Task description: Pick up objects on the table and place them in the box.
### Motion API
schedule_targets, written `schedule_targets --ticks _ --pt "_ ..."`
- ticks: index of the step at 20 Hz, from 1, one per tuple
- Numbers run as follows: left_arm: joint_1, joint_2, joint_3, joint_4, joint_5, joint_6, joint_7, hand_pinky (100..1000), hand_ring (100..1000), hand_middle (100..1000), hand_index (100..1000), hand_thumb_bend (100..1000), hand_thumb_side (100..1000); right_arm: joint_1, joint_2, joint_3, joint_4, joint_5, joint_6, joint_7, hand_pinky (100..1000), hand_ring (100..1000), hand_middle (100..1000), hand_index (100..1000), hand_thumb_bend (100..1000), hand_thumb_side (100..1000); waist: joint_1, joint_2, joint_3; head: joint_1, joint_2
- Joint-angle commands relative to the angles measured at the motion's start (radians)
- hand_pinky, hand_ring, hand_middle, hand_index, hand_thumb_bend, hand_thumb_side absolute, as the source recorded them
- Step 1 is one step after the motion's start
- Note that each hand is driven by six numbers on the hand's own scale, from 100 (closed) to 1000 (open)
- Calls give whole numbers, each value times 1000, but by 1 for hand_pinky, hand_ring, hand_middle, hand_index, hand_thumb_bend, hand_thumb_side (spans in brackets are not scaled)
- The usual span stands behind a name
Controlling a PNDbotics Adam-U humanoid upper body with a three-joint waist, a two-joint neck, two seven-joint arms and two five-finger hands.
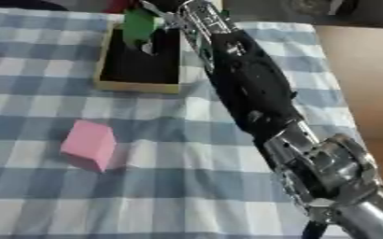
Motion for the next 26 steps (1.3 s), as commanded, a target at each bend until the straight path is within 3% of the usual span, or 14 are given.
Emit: schedule_targets --ticks 1,5,6,8,14,18,26 --pt "-10 11 5 -19 3 0 -4 599 531 617 739 100 894 -32 3 -13 30 13 -7 15 773 700 447 644 103 282 13 -17 2 -2 -12" --pt "-9 9 5 -19 2 1 -3 599 531 617 738 100 894 -29 15 -25 80 23 -8 24 783 752 532 717 151 317 15 -17 4 1 -13" --pt "-9 9 5 -19 2 1 -3 599 531 617 738 100 892 -29 18 -28 90 29 -6 21 791 784 595 760 186 316 15 -16 4 1 -14" --pt "-9 8 4 -19 2 1 -4 598 530 616 738 100 895 -28 25 -33 104 48 4 12 792 794 613 773 196 329 16 -15 5 2 -13" --pt "-7 5 4 -19 1 2 -5 598 530 617 737 100 895 -27 26 -43 97 135 67 -39 834 865 712 850 373 360 18 -13 5 4 -11" --pt "-8 5 4 -19 1 4 -6 599 529 617 738 100 895 -27 25 -47 75 183 98 -54 843 873 719 865 452 374 18 -13 4 5 -9" --pt "-7 8 5 -19 0 5 -7 599 530 617 737 100 892 -22 16 -57 17 178 120 -51 847 873 708 872 466 384 19 -18 1 11 -6"
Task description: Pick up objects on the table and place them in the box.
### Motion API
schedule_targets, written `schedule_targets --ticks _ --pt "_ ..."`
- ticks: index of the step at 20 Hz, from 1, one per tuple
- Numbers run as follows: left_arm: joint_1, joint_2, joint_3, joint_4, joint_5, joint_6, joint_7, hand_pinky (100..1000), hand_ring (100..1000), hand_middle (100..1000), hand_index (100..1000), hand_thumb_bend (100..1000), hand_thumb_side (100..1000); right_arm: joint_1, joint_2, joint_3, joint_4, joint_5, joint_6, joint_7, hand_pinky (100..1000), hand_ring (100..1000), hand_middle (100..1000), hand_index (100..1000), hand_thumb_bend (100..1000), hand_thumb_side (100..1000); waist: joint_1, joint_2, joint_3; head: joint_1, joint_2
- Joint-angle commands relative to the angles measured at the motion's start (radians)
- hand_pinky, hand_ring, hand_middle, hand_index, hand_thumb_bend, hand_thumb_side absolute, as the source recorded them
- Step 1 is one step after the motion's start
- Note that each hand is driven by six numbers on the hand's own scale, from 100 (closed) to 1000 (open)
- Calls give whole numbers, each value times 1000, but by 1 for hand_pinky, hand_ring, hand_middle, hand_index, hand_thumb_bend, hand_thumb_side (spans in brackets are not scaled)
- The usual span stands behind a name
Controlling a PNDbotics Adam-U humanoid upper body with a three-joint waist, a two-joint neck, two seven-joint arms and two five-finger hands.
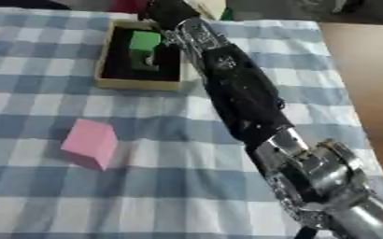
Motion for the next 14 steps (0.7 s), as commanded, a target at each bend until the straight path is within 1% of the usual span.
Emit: schedule_targets --ticks 1,5,9,10,11,12,13,14 --pt "-7 20 5 -19 0 0 -2 599 530 617 737 100 891 -18 -20 -8 -44 -20 2 9 846 872 705 874 471 390 10 -24 0 4 -5" --pt "-8 23 4 -19 2 1 -2 598 530 617 737 100 890 -17 -29 -6 -86 -60 -3 23 841 862 684 865 455 399 10 -28 -2 6 -4" --pt "-9 26 4 -19 4 2 -1 598 530 617 737 100 890 -13 -35 -1 -121 -90 -1 34 841 862 684 865 455 399 10 -29 -2 7 -4" --pt "-10 29 2 -19 2 4 -4 599 525 620 739 100 891 -16 -39 -3 -128 -96 -2 33 824 842 639 854 392 442 12 -30 -4 12 -1" --pt "-14 42 -3 -19 -6 8 -11 598 521 622 741 100 888 -26 -52 -10 -142 -106 -10 27 816 833 622 845 358 463 14 -30 -7 21 2" --pt "-17 59 -10 -19 -17 15 -22 599 521 622 743 100 886 -32 -69 -16 -160 -117 -20 16 813 829 617 841 346 466 15 -29 -9 29 3" --pt "-21 79 -14 -19 -29 24 -33 599 519 624 747 100 874 -34 -87 -16 -181 -129 -30 4 809 823 609 829 294 462 16 -27 -10 34 5" --pt "-29 101 -22 -19 -43 27 -45 599 519 625 751 100 866 -35 -107 -15 -203 -143 -41 -9 807 819 604 821 276 456 19 -25 -11 35 5"
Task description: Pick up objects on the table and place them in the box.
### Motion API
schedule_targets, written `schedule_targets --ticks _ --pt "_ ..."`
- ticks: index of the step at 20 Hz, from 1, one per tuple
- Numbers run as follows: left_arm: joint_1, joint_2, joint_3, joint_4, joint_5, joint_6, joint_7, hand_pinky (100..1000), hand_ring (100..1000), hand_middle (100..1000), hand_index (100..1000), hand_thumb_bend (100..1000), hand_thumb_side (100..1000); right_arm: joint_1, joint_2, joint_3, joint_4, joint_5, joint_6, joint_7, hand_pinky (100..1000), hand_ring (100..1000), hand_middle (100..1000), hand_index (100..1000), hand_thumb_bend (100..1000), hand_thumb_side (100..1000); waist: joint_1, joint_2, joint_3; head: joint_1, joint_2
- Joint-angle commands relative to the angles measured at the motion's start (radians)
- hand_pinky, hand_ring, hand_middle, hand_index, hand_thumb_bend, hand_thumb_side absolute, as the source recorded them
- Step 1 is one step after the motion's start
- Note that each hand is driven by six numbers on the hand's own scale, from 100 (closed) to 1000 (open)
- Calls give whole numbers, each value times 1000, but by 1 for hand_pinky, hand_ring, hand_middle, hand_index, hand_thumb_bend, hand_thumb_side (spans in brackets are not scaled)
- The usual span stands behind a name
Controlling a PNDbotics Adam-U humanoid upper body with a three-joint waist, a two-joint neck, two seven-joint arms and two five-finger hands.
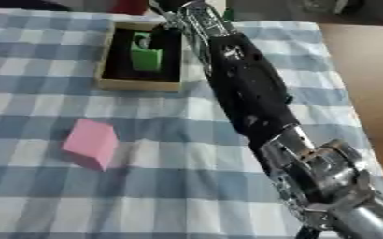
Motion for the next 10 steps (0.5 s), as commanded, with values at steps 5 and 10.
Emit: schedule_targets --ticks 5,10 --pt "-51 184 -64 -19 -95 32 -95 608 536 641 789 100 834 -8 -147 -40 -180 -102 -81 -95 784 785 559 800 292 579 23 -9 -10 12 -1" --pt "-81 303 -175 -19 -168 99 -168 626 573 667 827 100 865 56 -243 -98 -299 -175 -84 -168 784 782 562 795 334 627 26 7 -28 17 -15"
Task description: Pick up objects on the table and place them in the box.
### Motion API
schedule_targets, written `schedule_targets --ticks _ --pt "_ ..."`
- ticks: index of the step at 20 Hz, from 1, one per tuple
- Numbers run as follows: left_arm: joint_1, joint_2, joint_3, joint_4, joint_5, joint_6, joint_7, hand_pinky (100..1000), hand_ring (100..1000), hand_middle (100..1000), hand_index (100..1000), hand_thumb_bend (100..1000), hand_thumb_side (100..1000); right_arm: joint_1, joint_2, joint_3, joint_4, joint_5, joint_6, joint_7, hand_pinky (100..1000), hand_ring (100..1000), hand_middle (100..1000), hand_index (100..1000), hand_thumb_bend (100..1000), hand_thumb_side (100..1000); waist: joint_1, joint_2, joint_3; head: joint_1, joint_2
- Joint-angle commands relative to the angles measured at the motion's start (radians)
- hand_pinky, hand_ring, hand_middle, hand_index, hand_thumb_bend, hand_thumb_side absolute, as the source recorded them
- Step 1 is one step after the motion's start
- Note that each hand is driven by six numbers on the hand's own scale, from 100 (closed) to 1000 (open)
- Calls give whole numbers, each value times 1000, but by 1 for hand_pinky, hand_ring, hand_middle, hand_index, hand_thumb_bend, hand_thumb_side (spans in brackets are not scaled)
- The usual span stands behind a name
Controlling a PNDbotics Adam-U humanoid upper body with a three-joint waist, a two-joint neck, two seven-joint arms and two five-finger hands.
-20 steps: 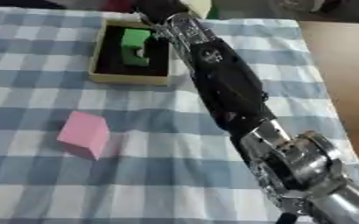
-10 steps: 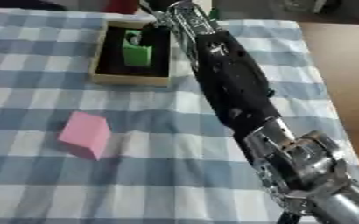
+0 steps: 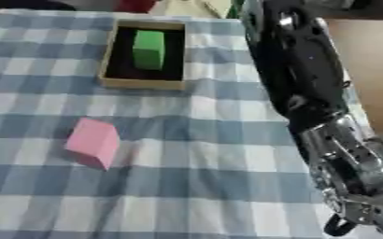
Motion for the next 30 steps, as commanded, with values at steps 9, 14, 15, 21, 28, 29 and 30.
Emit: schedule_targets --ticks 9,14,15,21,28,29,30 --pt "-80 307 -265 1 -171 155 -170 661 647 710 863 202 877 141 -138 -27 -295 -175 96 -172 783 779 557 779 347 648 0 -1 -36 30 -29" --pt "-104 425 -384 -12 -244 228 -244 681 709 751 898 406 850 202 -151 4 -414 -248 164 -245 786 779 556 780 333 655 -3 4 -50 50 -32" --pt "-110 450 -403 -15 -259 240 -259 688 724 761 908 447 846 212 -152 12 -438 -263 179 -260 787 779 556 780 327 658 -5 5 -52 53 -32" --pt "-124 490 -470 -19 -351 257 -350 707 755 769 926 594 787 267 -164 48 -586 -354 270 -286 788 776 551 778 318 664 -7 8 -60 66 -35" --pt "-189 432 -527 -15 -445 310 -447 711 766 764 923 507 692 308 -179 46 -707 -451 346 -222 789 772 546 774 309 674 -9 4 -60 77 -34" --pt "-204 419 -538 -7 -456 315 -463 711 768 765 924 508 691 312 -182 45 -713 -467 350 -216 789 771 545 774 309 674 -9 3 -60 78 -34" --pt "-217 409 -546 -1 -466 318 -479 718 780 770 929 529 691 316 -184 43 -717 -483 353 -211 789 770 543 771 307 676 -9 3 -60 79 -34"
